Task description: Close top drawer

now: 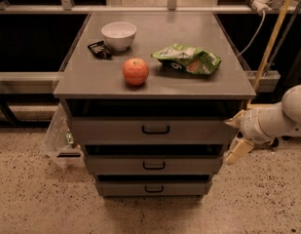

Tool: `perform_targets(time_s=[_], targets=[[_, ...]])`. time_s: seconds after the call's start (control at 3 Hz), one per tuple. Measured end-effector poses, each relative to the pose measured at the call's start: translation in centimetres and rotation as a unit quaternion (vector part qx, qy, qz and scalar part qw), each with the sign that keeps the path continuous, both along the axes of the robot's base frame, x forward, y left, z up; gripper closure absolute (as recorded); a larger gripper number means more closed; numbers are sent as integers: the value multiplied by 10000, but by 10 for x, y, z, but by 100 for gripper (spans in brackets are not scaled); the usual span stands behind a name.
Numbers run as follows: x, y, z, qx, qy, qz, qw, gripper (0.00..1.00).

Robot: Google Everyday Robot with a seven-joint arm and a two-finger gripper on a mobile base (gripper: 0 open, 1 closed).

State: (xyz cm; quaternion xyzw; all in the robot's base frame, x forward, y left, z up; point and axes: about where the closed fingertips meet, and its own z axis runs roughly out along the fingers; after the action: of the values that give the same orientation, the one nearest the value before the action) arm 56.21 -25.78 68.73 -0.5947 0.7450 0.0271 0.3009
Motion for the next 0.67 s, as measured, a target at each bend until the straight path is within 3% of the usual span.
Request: perform_targets(time_s=[0.33, 0.67], targets=[[-5, 0, 0, 0, 0, 0, 10000, 0], [-18, -37, 30, 93, -138, -90, 9998, 0]])
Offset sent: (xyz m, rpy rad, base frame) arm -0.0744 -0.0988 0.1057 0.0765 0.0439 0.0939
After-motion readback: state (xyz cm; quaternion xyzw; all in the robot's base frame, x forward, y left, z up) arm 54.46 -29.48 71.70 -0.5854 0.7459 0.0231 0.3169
